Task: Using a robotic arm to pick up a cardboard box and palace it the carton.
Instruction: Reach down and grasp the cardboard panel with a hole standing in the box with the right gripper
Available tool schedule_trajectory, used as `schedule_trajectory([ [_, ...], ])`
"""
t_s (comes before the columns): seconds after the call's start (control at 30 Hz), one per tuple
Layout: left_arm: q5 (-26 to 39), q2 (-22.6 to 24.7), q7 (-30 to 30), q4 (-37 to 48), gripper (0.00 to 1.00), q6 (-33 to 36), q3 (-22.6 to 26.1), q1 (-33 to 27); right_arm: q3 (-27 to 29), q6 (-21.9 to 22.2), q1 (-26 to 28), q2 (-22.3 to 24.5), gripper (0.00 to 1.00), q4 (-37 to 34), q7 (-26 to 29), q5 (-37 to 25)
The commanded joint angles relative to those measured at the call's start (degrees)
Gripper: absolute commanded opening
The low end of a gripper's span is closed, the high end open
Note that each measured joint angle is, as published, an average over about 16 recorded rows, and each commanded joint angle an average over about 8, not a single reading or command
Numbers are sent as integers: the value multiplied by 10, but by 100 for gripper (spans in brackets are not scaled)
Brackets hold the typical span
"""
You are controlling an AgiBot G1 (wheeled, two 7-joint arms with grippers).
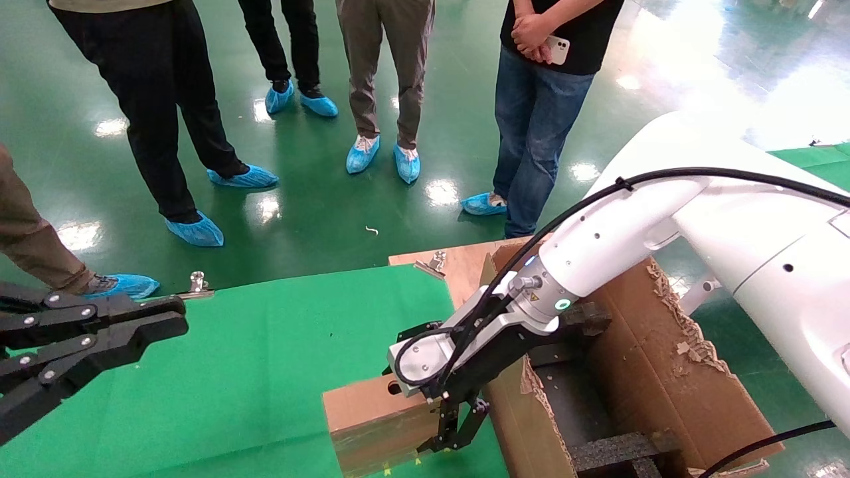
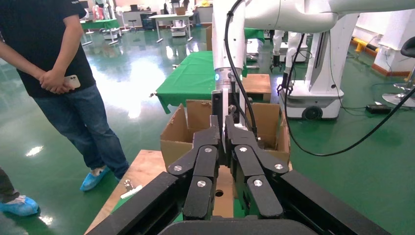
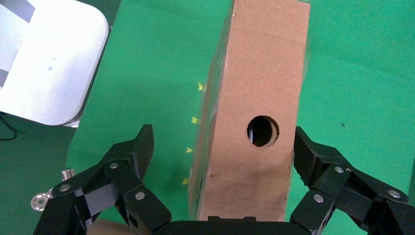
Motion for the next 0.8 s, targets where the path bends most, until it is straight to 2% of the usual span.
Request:
schedule_trajectory([
  [0.03,0,0,0,0,100,0,0,0,1,0,0,0,0,0,0,0],
  [0.8,0,0,0,0,100,0,0,0,3,-1,-1,3,0,5,2,1],
])
